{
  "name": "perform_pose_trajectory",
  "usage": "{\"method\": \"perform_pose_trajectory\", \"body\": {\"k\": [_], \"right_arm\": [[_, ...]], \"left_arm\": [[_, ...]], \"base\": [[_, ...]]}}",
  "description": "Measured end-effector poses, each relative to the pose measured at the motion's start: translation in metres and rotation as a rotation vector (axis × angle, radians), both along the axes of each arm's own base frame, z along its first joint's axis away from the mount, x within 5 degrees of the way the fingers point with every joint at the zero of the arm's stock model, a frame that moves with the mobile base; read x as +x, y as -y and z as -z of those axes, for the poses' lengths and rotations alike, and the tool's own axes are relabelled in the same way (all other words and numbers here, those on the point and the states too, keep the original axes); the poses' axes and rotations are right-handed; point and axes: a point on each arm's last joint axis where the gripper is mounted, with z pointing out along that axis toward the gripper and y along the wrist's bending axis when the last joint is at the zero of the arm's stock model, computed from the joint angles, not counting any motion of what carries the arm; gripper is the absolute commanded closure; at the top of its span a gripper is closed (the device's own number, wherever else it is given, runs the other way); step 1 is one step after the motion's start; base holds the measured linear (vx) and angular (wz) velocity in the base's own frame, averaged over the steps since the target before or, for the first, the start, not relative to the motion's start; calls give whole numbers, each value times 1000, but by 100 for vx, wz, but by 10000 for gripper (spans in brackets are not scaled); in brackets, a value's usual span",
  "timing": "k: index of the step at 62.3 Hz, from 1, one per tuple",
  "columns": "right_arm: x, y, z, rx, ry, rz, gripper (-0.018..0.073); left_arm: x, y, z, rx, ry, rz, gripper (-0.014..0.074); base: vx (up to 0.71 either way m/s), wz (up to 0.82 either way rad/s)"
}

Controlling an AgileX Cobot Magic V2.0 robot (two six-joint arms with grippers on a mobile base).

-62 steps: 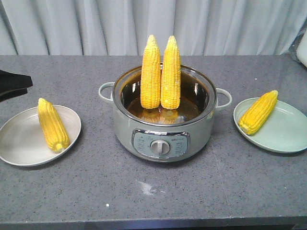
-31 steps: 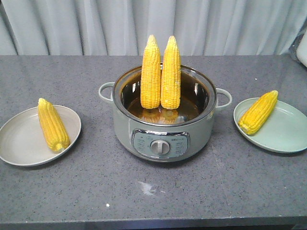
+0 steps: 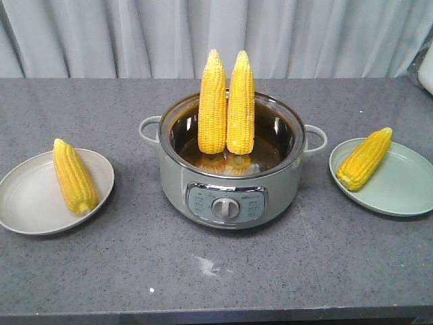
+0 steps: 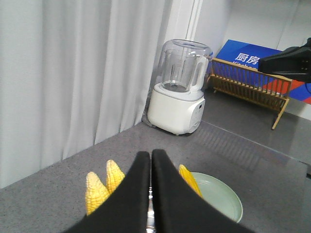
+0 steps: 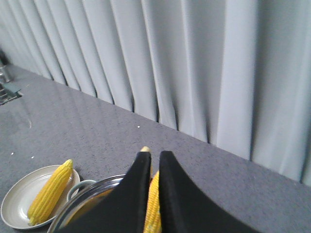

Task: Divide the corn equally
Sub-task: 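Move the right gripper over the pot toward the nearer standing cob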

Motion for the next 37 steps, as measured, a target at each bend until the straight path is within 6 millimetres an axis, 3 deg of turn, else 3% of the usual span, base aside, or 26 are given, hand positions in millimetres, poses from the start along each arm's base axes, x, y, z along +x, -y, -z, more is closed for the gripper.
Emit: {"method": "perform_pose_trajectory", "body": {"k": [8,14,19,28,37], "right_arm": [[16,-39,4,-27,74,-50,74],[38,-59,13,-30,93,9,-65],[59,-74,26,-11,82,66,-88],[94,-97,54,-23,32,82,-43],[124,-107,75,-11,-60,55,-28]], "left_arm": [[2,5,2,-2,-5,12,604],[2,6,2,-2,-5,15,604],[1,6,2,-1,-6,18,604],[0,7,2,3,-9,32,604],[0,7,2,3,-10,34,604]], "base": [[0,0],[0,0],[0,0],[0,0],[0,0]]}}
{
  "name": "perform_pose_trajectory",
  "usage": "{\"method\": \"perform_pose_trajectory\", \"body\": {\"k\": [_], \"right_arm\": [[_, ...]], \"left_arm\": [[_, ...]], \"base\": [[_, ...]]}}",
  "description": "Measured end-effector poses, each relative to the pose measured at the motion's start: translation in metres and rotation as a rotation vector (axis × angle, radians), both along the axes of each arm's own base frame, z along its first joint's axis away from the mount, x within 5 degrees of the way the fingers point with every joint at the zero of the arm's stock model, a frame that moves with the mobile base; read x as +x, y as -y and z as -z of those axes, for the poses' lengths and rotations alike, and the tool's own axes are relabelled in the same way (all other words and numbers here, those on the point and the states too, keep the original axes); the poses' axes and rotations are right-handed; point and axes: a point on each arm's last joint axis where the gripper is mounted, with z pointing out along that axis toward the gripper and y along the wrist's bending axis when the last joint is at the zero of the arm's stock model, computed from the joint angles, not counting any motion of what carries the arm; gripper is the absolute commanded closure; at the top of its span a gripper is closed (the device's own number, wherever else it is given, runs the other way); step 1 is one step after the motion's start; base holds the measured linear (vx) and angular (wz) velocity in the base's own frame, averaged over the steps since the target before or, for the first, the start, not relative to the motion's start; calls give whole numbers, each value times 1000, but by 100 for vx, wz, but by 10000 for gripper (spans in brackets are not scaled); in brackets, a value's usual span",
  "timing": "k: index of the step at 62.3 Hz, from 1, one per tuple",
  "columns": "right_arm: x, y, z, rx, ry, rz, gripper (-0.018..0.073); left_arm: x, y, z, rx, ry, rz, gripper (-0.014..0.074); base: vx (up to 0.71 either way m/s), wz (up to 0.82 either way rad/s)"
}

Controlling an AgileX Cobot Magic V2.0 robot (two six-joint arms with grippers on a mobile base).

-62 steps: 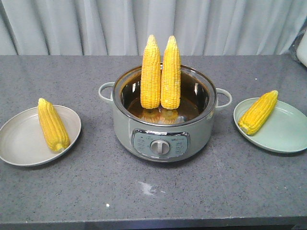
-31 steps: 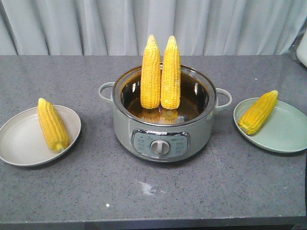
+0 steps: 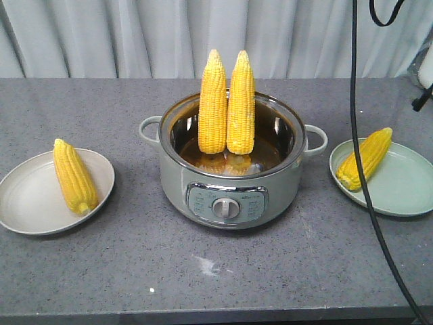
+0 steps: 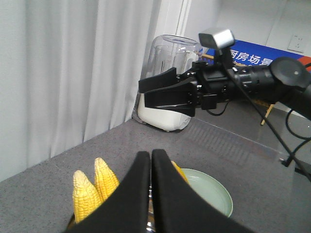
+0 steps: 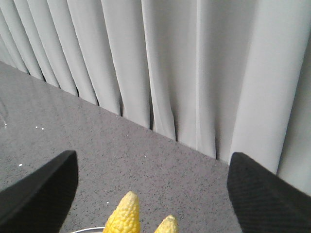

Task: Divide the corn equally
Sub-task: 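Move the right gripper over the pot toward the nearer standing cob, then grasp the corn cob with the right gripper and lift it out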

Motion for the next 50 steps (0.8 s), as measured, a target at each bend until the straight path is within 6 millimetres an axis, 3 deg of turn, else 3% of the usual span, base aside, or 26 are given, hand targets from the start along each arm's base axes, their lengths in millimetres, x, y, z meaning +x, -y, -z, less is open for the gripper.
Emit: {"method": "perform_pose_trajectory", "body": {"k": [20,50], "right_arm": [[43,-17,72,-18,-234,-104,-28],[59,-23,125,-18,-401,-159,-22]], "left_arm": [[-1,0,0,2,-2,7,604],[-1,0,0,2,-2,8,604]], "base": [[0,0],[0,0]]}}
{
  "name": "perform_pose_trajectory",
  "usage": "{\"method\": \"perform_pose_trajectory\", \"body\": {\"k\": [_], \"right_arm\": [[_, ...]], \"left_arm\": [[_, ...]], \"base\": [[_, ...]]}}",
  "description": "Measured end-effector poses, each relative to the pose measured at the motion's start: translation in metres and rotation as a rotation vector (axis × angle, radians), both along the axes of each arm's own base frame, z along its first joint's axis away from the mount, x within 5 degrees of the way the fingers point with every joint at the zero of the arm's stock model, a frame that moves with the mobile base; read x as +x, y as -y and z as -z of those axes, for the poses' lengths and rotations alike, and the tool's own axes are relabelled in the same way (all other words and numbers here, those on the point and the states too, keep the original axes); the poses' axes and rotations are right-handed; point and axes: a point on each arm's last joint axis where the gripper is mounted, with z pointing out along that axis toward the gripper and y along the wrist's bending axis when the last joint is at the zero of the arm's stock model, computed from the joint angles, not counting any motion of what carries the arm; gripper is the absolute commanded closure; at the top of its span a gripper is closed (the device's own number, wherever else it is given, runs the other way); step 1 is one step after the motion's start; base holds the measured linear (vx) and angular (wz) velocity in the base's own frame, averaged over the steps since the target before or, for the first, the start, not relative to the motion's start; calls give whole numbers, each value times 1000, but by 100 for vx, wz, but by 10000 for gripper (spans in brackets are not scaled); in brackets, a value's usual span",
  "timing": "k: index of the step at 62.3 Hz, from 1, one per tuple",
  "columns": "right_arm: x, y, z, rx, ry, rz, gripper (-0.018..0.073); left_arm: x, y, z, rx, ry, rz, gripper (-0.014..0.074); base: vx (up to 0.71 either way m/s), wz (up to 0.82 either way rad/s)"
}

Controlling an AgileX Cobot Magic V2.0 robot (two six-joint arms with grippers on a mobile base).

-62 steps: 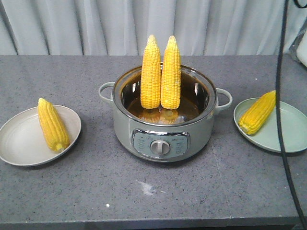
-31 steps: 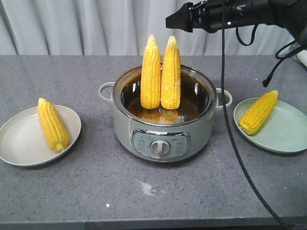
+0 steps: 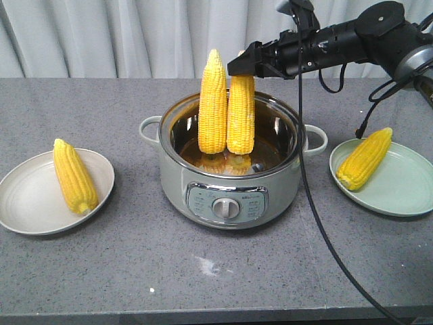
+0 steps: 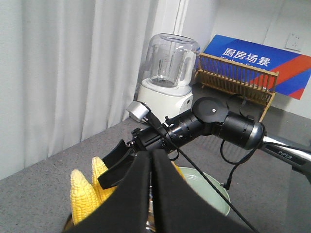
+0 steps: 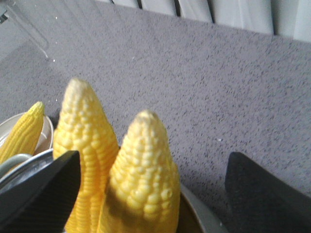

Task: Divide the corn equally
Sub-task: 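Grasp the corn cob with the right gripper and lift it out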

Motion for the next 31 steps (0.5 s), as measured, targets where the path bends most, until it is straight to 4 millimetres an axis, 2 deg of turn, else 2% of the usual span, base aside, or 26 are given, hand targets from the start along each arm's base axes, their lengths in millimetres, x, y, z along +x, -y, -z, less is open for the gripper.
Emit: {"method": "perform_pose_trajectory", "body": {"k": [7,13,31], "right_arm": [[-1,-1,4,-3,-18,-16,12],[-2,-2,4,-5,-29,-33,92],[-5,-5,5,-16,-33,-72,484]], "left_arm": [[0,0,0,0,0,0,604],[0,0,0,0,0,0,604],[0,0,0,0,0,0,604]], "base": [[0,0],[0,0],[0,0]]}}
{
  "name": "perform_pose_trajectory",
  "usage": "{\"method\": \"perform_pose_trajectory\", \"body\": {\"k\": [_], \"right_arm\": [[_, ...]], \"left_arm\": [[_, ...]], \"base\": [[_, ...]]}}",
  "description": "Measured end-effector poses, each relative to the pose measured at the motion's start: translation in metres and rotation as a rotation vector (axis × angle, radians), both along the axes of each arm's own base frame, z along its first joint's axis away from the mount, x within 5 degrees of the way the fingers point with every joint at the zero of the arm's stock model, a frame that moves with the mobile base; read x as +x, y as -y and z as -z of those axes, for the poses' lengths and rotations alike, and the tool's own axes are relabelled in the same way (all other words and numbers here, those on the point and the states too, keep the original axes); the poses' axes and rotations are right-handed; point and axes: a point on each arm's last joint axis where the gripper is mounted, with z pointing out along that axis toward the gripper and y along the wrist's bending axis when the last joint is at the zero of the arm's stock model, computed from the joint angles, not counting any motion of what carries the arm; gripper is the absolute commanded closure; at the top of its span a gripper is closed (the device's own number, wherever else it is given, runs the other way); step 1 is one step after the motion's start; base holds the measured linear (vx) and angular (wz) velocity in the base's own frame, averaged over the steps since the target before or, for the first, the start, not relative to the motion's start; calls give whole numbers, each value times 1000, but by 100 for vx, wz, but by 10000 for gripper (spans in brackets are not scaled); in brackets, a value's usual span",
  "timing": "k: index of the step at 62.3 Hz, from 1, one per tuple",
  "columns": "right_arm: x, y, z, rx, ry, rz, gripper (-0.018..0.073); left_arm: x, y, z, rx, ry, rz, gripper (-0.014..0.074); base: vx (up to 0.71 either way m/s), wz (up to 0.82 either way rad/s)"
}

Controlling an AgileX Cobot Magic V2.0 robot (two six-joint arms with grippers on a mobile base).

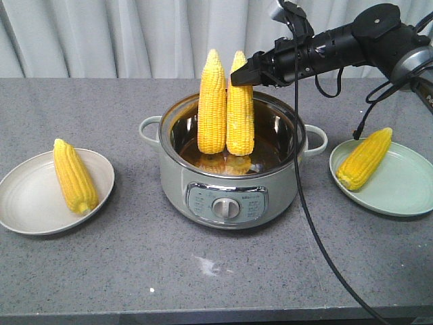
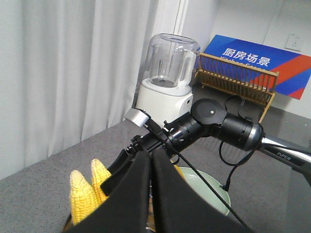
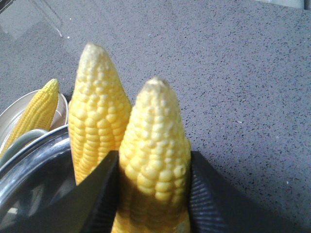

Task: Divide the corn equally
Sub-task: 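Grasp the corn cob with the right gripper and lift it out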

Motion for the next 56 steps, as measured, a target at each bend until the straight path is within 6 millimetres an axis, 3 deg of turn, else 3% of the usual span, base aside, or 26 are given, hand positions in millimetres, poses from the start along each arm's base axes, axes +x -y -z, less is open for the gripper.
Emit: {"method": "perform_pose_trajectory", "body": {"k": [6,25,42,56], "right_arm": [[0,0,0,-6,15,-11,574],[-1,4,-9,-15,57,-4,566],[-22,28,-72,-4,210,75,564],[-51,60,-122,8,278,137,564]], "left_arm": [[0,0,0,0,0,0,604],[0,0,0,0,0,0,604],[0,0,0,1,-1,5,604],[0,0,0,1,-1,5,604]], "base": [[0,0],[0,0],[0,0],[0,0]]}}
